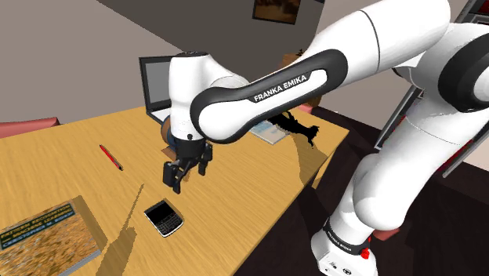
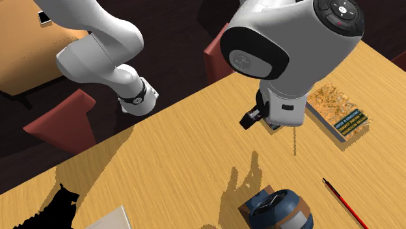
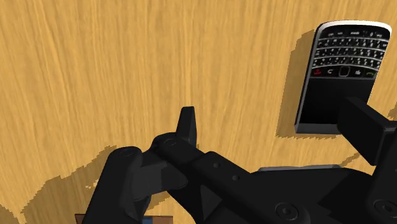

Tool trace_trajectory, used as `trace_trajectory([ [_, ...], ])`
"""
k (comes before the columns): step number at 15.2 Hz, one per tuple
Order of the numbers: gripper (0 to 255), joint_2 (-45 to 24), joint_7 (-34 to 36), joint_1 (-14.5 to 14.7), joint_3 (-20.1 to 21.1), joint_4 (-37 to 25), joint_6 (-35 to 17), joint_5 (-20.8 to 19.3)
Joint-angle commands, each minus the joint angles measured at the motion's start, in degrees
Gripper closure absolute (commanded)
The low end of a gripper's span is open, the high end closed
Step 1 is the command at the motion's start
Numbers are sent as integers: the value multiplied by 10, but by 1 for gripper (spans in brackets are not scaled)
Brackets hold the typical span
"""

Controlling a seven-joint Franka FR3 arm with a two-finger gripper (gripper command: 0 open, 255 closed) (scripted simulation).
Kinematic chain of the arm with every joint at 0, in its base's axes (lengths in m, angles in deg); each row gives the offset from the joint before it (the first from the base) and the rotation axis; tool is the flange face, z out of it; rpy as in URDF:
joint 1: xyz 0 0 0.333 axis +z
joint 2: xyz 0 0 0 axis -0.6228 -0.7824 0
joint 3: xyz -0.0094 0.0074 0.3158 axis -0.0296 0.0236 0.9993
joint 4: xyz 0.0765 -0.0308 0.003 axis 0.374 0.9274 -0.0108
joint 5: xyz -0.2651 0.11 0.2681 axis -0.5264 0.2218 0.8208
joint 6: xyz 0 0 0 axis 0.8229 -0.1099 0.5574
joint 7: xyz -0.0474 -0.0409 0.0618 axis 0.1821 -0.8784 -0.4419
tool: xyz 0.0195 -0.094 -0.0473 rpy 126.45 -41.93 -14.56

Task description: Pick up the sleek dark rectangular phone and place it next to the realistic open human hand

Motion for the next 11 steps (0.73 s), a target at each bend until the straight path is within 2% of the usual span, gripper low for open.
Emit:
trace_trajectory([
  [1, 0, -40, 26, 8, 15, -22, -15, -16],
  [6, 0, -146, 88, 36, 34, -96, -37, -71],
  [11, 0, -169, 99, 43, 30, -81, -72, -86],
])
